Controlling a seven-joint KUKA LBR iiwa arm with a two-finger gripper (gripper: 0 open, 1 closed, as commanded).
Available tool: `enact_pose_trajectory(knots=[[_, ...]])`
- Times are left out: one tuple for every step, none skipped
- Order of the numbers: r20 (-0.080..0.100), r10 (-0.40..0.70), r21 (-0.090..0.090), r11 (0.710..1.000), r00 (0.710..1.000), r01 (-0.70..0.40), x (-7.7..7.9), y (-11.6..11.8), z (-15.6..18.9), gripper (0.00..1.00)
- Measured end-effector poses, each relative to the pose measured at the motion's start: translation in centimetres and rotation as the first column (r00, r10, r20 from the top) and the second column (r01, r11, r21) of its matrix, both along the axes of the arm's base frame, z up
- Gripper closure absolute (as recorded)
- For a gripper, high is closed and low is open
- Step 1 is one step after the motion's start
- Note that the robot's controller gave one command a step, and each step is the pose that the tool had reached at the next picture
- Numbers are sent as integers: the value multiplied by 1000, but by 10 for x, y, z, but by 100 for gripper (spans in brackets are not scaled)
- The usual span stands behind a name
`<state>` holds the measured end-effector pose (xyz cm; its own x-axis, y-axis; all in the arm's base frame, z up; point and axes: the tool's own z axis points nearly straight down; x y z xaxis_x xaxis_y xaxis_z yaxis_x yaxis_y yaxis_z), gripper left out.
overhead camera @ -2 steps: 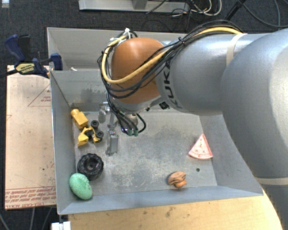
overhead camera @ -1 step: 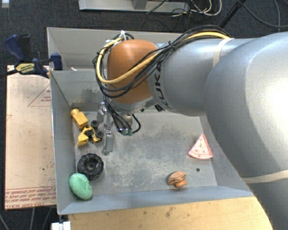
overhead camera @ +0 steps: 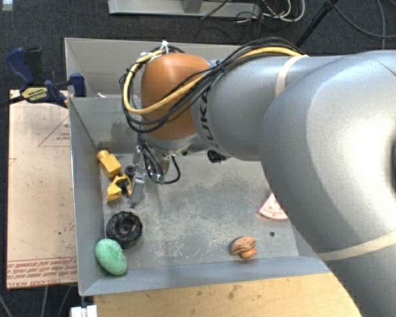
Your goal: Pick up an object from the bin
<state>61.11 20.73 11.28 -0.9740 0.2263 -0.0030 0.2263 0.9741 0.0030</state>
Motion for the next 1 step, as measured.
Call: enact_pose_trajectory(knots=[[-1,526,-1,850,850,-526,3,1,-19,100]])
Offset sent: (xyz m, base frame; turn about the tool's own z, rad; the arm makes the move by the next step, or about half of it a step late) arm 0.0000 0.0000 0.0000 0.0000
